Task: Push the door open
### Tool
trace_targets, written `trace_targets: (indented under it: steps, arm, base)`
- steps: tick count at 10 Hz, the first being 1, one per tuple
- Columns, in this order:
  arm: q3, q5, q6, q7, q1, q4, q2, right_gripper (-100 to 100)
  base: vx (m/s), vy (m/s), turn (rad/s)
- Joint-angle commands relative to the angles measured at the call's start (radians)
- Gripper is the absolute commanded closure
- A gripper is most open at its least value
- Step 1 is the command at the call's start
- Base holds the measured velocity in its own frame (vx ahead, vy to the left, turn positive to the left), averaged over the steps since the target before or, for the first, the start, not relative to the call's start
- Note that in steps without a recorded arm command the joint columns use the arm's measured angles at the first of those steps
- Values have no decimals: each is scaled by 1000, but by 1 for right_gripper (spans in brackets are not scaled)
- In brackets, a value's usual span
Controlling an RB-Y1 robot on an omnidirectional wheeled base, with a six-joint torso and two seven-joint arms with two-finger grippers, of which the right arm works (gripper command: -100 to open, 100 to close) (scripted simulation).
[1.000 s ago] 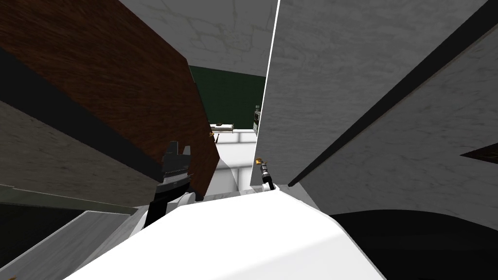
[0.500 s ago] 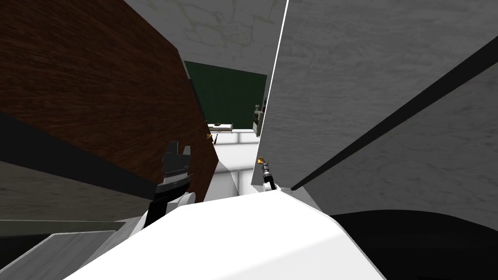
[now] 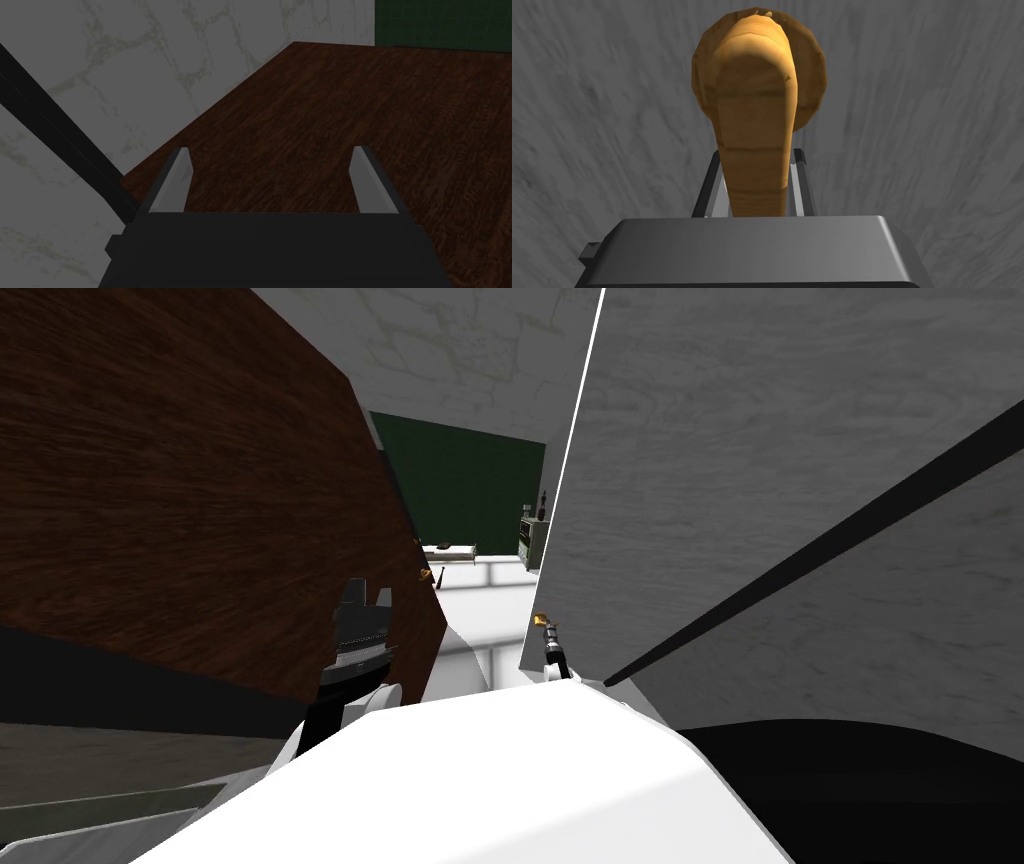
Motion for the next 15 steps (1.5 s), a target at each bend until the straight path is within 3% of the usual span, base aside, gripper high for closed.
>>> trace_targets:
  steps: [1,2,11,15]
  arm:
    - [-31,-14,8,17,7,-22,-7,100]
    - [-31,-14,8,17,7,-22,-7,100]
    - [-130,-64,1,49,9,-4,-21,100]
    - [-153,-76,5,59,21,-13,-23,100]
  base:
    - [205,85,-89]
    - [132,58,-44]
    - [194,64,-63]
    - [158,34,-43]
